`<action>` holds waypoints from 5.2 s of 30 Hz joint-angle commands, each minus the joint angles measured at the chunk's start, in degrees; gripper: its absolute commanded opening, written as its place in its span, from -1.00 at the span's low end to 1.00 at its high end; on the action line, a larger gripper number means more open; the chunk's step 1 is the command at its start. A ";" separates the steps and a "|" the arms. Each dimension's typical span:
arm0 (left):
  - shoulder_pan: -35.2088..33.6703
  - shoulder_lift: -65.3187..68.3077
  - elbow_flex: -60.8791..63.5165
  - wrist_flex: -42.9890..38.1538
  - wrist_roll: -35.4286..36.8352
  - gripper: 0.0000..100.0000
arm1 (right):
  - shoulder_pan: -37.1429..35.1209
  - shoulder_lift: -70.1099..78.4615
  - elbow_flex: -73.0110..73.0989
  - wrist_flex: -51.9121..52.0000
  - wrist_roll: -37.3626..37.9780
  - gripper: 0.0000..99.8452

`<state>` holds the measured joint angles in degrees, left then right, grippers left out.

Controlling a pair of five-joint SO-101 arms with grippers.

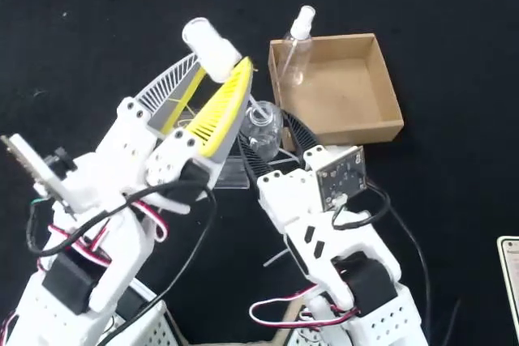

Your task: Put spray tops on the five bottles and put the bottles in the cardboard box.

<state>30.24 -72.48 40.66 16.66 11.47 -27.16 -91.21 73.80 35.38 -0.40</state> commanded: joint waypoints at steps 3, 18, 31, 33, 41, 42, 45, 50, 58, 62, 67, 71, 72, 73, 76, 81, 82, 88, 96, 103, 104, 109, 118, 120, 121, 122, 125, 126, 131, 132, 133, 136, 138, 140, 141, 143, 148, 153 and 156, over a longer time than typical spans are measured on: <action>0.48 0.70 -3.47 -1.85 0.00 -0.85 | -0.53 -0.66 -0.40 -1.14 -0.53 -0.79; 1.10 0.44 -7.08 -1.85 -7.91 -0.85 | -0.53 -0.66 -0.40 -1.14 -0.53 -0.79; 1.10 0.44 -2.77 -1.41 -7.82 -0.85 | -0.44 -0.66 -0.40 -1.14 -0.53 -0.79; 1.10 0.26 -1.27 -1.41 -7.82 -0.85 | -0.44 -0.66 -0.40 -1.14 -0.53 -0.79; 1.10 0.26 1.89 -1.41 -7.82 -0.85 | -0.35 -0.66 -0.40 -1.14 -0.53 -0.79; 1.10 0.26 2.77 -1.32 -7.82 -0.85 | -0.35 -0.66 -0.40 -1.14 -0.53 -0.79; 1.10 0.26 6.20 -0.88 -7.82 -0.85 | -0.35 -0.66 -0.40 -1.14 -0.53 -0.79; 1.19 0.26 7.43 3.87 -7.82 -0.85 | -0.26 -0.66 -0.40 -1.14 -0.53 -0.79; 1.01 0.26 7.78 8.09 -7.82 -0.78 | -0.35 -0.66 -0.40 -1.14 -0.53 -0.79; 1.01 0.26 7.34 8.26 -7.65 -0.61 | -0.35 -0.66 -0.31 -1.14 -0.53 -0.79; 1.10 0.18 7.25 8.09 -7.65 -0.65 | -0.44 -0.66 0.13 -1.14 -0.53 -0.79; 0.84 0.18 5.23 8.35 -7.74 -0.65 | -0.35 -0.66 0.13 -1.14 -0.53 -0.79; 0.66 0.18 4.44 8.35 -7.74 -0.65 | -0.35 -0.66 0.13 -1.14 -0.53 -0.79; 0.57 0.18 3.47 8.44 -7.74 -0.65 | -0.35 -0.66 0.13 -1.14 -0.53 -0.79; 0.40 0.09 1.71 8.44 -7.74 -0.65 | -0.35 -0.66 0.13 -1.14 -0.53 -0.79; -4.97 0.09 0.31 17.05 -7.74 -0.65 | 1.93 -0.66 -0.48 -1.05 -0.53 -0.79; -6.99 0.09 0.13 19.87 -7.74 -0.65 | 3.60 -0.66 -1.01 -1.14 -0.53 -0.79; -20.09 -6.95 2.42 34.99 -7.91 -0.64 | 15.65 0.04 -5.32 -1.32 -0.62 -0.79; -25.80 -21.71 26.77 31.38 -8.18 -0.64 | 22.42 0.57 -6.55 -6.68 -0.35 -0.79; -25.80 -32.00 39.60 27.34 -8.18 -0.65 | 27.69 16.57 -11.82 -13.01 -0.53 -0.79; -25.80 -31.03 39.87 27.43 -8.18 -0.65 | 28.40 20.09 -13.23 -14.42 -0.53 -0.79; -25.71 -30.68 43.12 27.60 -8.09 -0.65 | 30.77 37.23 -17.89 -23.30 -0.18 -0.79; -25.19 -30.68 45.58 27.43 -7.91 -0.65 | 32.00 66.24 -22.90 -42.37 -0.18 -0.79; -25.19 -30.68 45.67 27.43 -7.91 -0.65 | 32.00 71.60 -24.13 -47.91 -0.18 -0.79; -25.19 -30.68 45.67 27.43 -7.91 -0.65 | 32.00 74.15 -24.84 -50.64 -0.18 -0.79; -25.19 -30.68 45.67 27.43 -7.91 -0.65 | 32.00 76.35 -25.45 -53.10 -0.18 -0.79; -25.27 -30.68 45.67 27.43 -7.91 -0.65 | 32.00 82.42 -27.65 -58.46 -0.18 -0.79; -25.27 -30.68 45.67 27.43 -7.91 -0.65 | 32.00 84.18 -28.44 -59.34 -0.18 -0.79; -25.45 -30.68 45.67 27.43 -8.00 -0.65 | 31.91 91.21 -32.84 -60.48 -0.53 -0.79; -25.54 -30.68 45.67 27.43 -8.00 -0.65 | 31.91 92.44 -33.71 -60.48 -0.53 -0.79; -25.63 -30.68 45.67 27.43 -8.00 -0.65 | 31.91 93.58 -34.51 -60.48 -0.53 -0.79; -25.63 -30.68 45.67 27.43 -8.00 -0.65 | 31.82 96.92 -37.05 -60.48 -0.53 -0.79; -25.54 -30.68 45.67 27.43 -8.00 -0.65 | 31.91 98.86 -38.73 -60.48 -0.53 -0.79; -25.45 -30.68 45.67 27.43 -8.00 -0.65 | 31.91 100.62 -40.13 -60.48 -0.53 -0.79; -25.36 -30.68 45.67 27.43 -8.00 -0.65 | 31.91 101.41 -40.84 -60.48 -0.53 -0.79; -25.36 -30.68 45.76 27.43 -8.00 -0.65 | 31.82 102.99 -42.07 -60.48 -0.53 -0.79; -25.54 -30.68 45.76 27.43 -8.09 -0.65 | 31.82 105.54 -43.82 -60.48 -0.53 -0.79; -25.27 -30.68 46.11 27.43 -8.09 -0.65 | 31.82 106.15 -43.65 -61.98 -0.53 -0.79; -25.27 -30.68 46.37 27.43 -8.09 -0.65 | 31.82 106.24 -42.24 -66.02 -0.53 -0.79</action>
<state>5.27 -103.25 87.69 45.67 3.82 4.04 15.52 33.54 -26.59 -0.57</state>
